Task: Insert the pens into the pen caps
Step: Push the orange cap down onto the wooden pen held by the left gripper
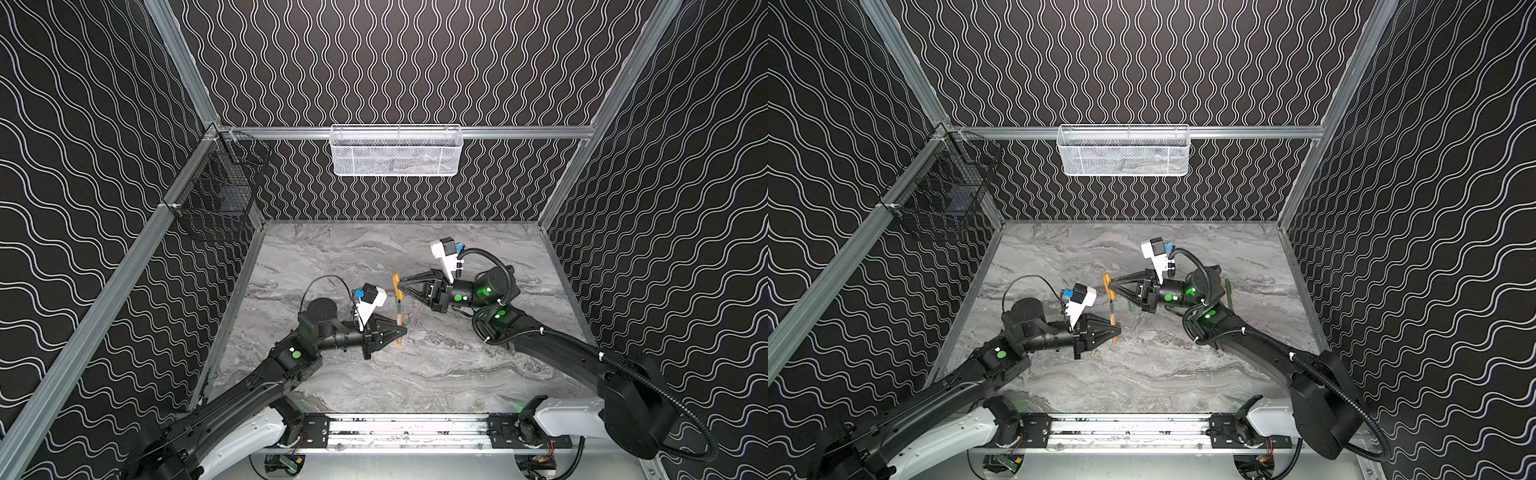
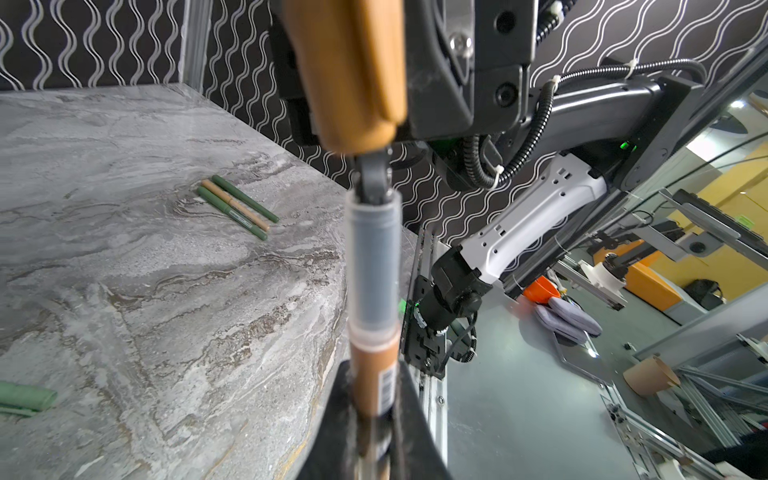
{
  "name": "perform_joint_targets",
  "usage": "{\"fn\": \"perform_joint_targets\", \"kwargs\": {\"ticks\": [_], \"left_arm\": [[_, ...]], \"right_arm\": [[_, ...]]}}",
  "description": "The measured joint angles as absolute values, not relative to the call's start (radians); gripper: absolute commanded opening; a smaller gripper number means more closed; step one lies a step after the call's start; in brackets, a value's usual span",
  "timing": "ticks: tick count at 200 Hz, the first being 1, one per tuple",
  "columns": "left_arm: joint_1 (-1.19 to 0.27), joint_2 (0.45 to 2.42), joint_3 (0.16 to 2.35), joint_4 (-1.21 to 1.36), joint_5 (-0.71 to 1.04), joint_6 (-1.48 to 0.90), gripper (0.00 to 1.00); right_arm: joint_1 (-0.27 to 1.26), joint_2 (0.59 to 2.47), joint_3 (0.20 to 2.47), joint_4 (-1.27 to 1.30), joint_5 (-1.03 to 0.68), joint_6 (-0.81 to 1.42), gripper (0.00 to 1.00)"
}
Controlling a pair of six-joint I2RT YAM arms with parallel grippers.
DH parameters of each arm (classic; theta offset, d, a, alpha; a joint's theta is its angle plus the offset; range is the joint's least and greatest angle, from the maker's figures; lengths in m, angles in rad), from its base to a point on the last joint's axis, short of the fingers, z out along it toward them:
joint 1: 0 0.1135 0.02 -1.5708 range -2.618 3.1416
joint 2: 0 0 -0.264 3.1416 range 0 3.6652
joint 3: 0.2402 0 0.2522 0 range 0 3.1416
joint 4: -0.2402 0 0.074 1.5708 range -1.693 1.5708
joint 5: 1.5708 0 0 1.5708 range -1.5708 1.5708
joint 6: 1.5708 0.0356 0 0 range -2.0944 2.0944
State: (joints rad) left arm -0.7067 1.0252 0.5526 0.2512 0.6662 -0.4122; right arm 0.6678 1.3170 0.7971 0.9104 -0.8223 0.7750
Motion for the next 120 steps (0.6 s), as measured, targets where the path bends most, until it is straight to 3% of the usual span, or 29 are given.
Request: {"fn": "perform_joint_targets", "kwargs": {"ticks": [120], "left_arm": [[-0.689, 1.007, 0.551, 0.227, 0.677, -0.412, 0.00]], "right_arm": [[0.694, 1.316, 0.764, 0.968, -0.794, 0.782, 0.10]]}}
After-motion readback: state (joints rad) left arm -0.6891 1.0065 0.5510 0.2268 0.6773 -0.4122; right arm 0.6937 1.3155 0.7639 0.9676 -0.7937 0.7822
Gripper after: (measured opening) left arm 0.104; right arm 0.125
